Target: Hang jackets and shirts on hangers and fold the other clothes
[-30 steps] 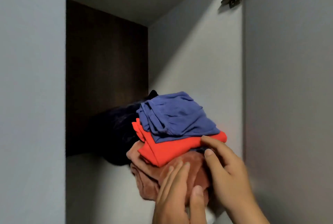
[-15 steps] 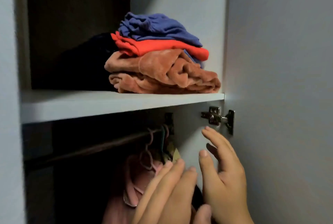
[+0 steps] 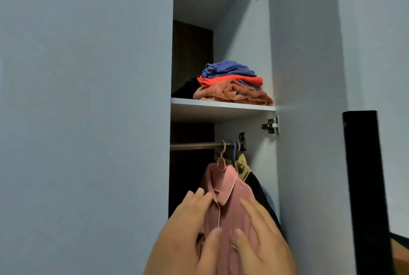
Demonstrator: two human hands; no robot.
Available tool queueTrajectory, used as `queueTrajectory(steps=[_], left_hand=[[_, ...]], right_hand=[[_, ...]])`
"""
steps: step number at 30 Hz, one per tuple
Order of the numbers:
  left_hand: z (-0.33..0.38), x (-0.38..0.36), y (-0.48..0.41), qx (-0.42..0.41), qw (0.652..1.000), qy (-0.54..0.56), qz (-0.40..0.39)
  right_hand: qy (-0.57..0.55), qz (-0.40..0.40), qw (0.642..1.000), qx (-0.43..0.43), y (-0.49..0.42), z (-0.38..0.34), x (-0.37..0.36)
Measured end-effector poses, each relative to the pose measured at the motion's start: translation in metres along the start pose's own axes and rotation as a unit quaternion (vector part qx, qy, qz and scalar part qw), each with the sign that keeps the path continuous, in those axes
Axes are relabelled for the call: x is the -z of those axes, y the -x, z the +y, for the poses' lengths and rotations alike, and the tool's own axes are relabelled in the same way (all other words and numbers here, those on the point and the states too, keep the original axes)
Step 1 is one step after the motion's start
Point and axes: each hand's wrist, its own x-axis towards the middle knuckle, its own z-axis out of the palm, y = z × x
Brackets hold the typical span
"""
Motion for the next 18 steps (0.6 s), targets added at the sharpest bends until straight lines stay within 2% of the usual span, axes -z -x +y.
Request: queueTrajectory(steps=[1, 4, 6, 8, 9, 10, 11, 13, 15, 18], left_hand=[[0.016, 0.015, 0.013, -0.047, 0.995, 0.081, 0.043], [0.084, 0.017, 0.05, -0.06, 0.985, -0.076, 0.142], [0.101, 0.014, 0.055, -0.051, 0.986, -0.077, 0.138], [0.117, 0.014, 0.05, -0.089, 0.976, -0.105, 0.17], [0.126, 0.014, 0.051, -0.093, 0.975, -0.134, 0.148], [0.13, 0.01, 0.052, -0.099, 0.977, -0.135, 0.134], [0.134, 0.005, 0.053, -0.109, 0.975, -0.142, 0.133], [0.136, 0.001, 0.053, -0.104, 0.969, -0.181, 0.132], [0.13, 0.002, 0.053, -0.094, 0.962, -0.205, 0.154], [0.112, 0.003, 0.061, -0.056, 0.958, -0.232, 0.159]], right_hand=[[0.015, -0.005, 1.0, 0.026, 0.007, -0.01, 0.018], [0.053, 0.016, 0.994, 0.099, 0.023, -0.039, 0.077], [0.07, 0.086, 0.982, 0.154, 0.038, -0.046, 0.11], [0.087, 0.179, 0.961, 0.192, 0.053, -0.04, 0.137], [0.098, 0.205, 0.957, 0.18, 0.058, -0.033, 0.147], [0.098, 0.208, 0.965, 0.126, 0.06, -0.026, 0.154], [0.075, 0.18, 0.98, 0.044, 0.064, -0.022, 0.16], [0.004, 0.064, 0.991, -0.117, 0.065, -0.012, 0.165], [-0.033, -0.025, 0.991, -0.131, 0.065, -0.008, 0.167], [-0.006, -0.077, 0.992, -0.103, 0.066, -0.005, 0.168]])
